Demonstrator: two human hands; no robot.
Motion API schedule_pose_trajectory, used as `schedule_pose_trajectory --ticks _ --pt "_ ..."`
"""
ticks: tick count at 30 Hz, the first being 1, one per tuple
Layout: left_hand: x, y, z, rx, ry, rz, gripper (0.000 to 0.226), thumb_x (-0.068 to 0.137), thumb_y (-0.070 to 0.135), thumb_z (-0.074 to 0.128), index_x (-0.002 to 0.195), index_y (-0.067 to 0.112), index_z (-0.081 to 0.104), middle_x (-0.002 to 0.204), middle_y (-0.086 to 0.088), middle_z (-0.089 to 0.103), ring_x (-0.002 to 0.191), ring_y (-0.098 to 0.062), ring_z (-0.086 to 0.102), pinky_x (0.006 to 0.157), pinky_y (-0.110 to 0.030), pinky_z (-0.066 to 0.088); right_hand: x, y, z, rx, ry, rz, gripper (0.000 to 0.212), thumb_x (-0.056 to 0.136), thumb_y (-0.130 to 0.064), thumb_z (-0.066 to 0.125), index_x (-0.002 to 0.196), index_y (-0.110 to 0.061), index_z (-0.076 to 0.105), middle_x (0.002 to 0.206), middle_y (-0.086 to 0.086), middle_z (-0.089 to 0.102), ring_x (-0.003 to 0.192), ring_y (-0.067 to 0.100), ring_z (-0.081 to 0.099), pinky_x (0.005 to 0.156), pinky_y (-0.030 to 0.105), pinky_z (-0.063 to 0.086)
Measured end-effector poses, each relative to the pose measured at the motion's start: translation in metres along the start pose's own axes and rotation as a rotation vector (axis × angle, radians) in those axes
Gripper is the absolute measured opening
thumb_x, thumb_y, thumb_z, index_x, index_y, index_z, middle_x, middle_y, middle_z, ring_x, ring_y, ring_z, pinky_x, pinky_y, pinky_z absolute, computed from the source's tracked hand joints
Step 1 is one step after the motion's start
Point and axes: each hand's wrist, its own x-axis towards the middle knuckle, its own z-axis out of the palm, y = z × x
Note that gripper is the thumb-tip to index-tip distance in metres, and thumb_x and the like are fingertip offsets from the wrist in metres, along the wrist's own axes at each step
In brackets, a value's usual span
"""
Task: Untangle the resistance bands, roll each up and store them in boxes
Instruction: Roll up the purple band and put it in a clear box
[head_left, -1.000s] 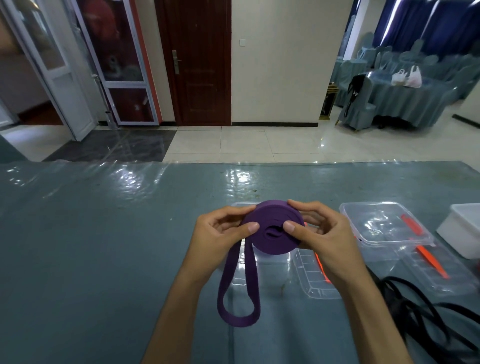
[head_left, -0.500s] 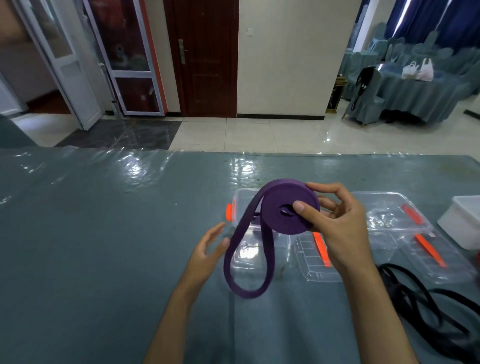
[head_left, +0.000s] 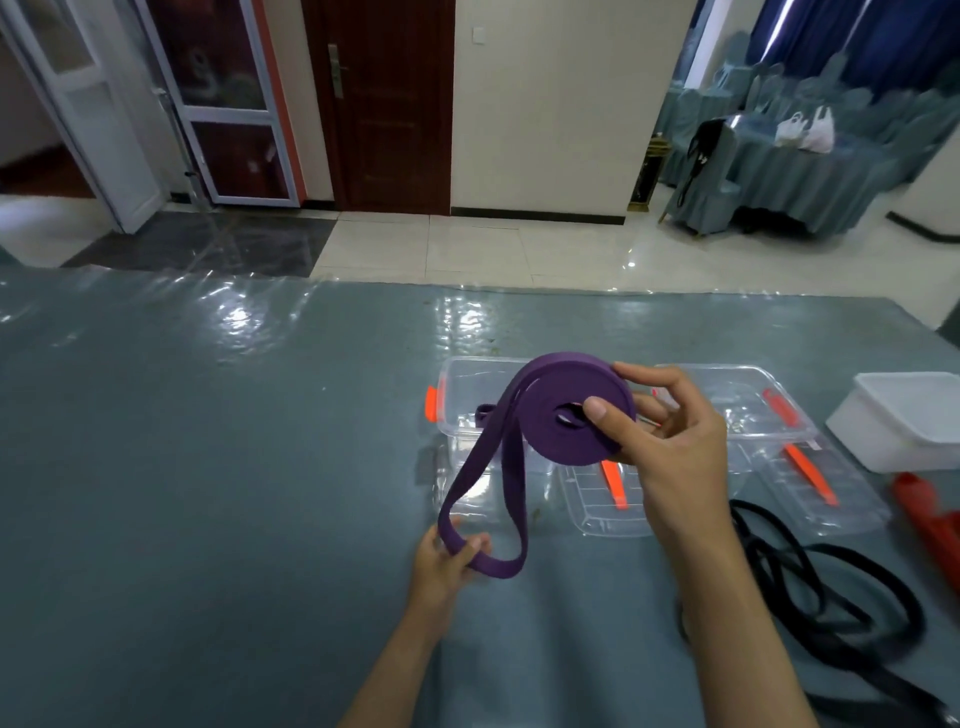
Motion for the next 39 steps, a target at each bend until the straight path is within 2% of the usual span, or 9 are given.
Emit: schedule_pose_trajectory --ticks 6,13,20,23,26,29,33,36,39 --pt "0.001 -0.001 -0.017 -0.248 0.072 -0.123 0.023 0.093 0.006 0.070 0.111 -0.006 0.062 0.105 -0.024 0.078 0.086 -0.023 0.081 0.069 -0.027 0.065 0.003 0.005 -0.022 -0.028 0.154 -0.014 0.033 0.080 -0.014 0.090 0.106 -0.028 0.075 0.094 0.011 0.082 0.083 0.031 0.081 0.065 0.032 0.064" --pt "0.018 0.010 -0.033 -0.550 0.039 -0.160 0.028 0.085 0.038 0.064 0.096 0.012 0.066 0.068 0.000 0.065 0.062 -0.011 0.069 0.070 -0.033 0.066 0.012 0.022 -0.041 -0.100 0.279 -0.025 0.035 0.081 -0.017 0.091 0.110 -0.025 0.074 0.096 0.009 0.082 0.088 0.029 0.081 0.067 0.035 0.066" --pt "0.023 0.031 -0.036 -0.788 0.092 -0.120 0.040 0.086 0.063 0.056 0.075 0.025 0.057 0.052 0.012 0.049 0.046 -0.006 0.055 0.072 -0.032 0.062 0.021 0.034 -0.035 -0.115 0.249 -0.039 0.035 0.081 -0.013 0.091 0.109 -0.024 0.074 0.096 0.006 0.082 0.090 0.025 0.081 0.071 0.037 0.067" --pt "0.027 0.039 -0.041 -0.703 0.151 -0.119 0.051 0.095 0.071 0.045 0.078 0.024 0.058 0.046 0.011 0.043 0.043 -0.010 0.053 0.066 -0.030 0.055 0.027 0.033 -0.027 -0.085 0.225 -0.042 0.034 0.080 -0.012 0.090 0.108 -0.023 0.073 0.095 0.006 0.082 0.088 0.025 0.081 0.067 0.031 0.065" --pt "0.037 0.041 -0.051 -0.488 0.177 -0.155 0.051 0.102 0.064 0.046 0.084 0.019 0.062 0.053 0.004 0.056 0.049 -0.013 0.060 0.065 -0.033 0.049 0.034 0.032 -0.022 -0.053 0.179 -0.032 0.035 0.080 -0.010 0.089 0.109 -0.021 0.072 0.096 0.007 0.082 0.086 0.025 0.081 0.064 0.027 0.064" --pt "0.048 0.039 -0.054 -0.230 0.286 -0.199 0.041 0.106 0.049 0.053 0.089 0.014 0.065 0.078 -0.005 0.069 0.073 -0.019 0.064 0.069 -0.034 0.047 0.039 0.034 -0.017 -0.075 0.080 -0.026 0.037 0.078 -0.010 0.089 0.110 -0.019 0.072 0.099 0.005 0.082 0.091 0.024 0.081 0.069 0.029 0.065" --pt "0.058 0.050 -0.041 0.000 0.338 -0.108 0.025 0.108 0.028 0.056 0.091 0.013 0.067 0.099 -0.013 0.071 0.082 -0.023 0.064 0.069 -0.031 0.044 0.047 0.038 -0.009 -0.115 -0.058 -0.041 0.038 0.075 -0.015 0.088 0.109 -0.022 0.073 0.100 0.002 0.082 0.093 0.022 0.080 0.074 0.029 0.065" --pt "0.056 0.087 -0.016 0.210 0.200 0.085 0.015 0.105 0.023 0.061 0.095 0.016 0.070 0.095 -0.004 0.077 0.094 -0.025 0.069 0.070 -0.028 0.050 0.055 0.042 -0.005 -0.170 -0.153 -0.048 0.038 0.074 -0.016 0.088 0.108 -0.023 0.074 0.101 0.002 0.082 0.093 0.022 0.080 0.078 0.031 0.066" --pt "0.045 0.147 0.020 0.276 -0.067 0.305 0.016 0.097 0.036 0.071 0.099 0.021 0.075 0.097 0.000 0.081 0.095 -0.019 0.073 0.077 -0.024 0.056 0.065 0.045 -0.001 -0.240 -0.224 -0.042 0.037 0.074 -0.021 0.090 0.107 -0.030 0.076 0.102 0.000 0.082 0.095 0.020 0.080 0.080 0.031 0.065"
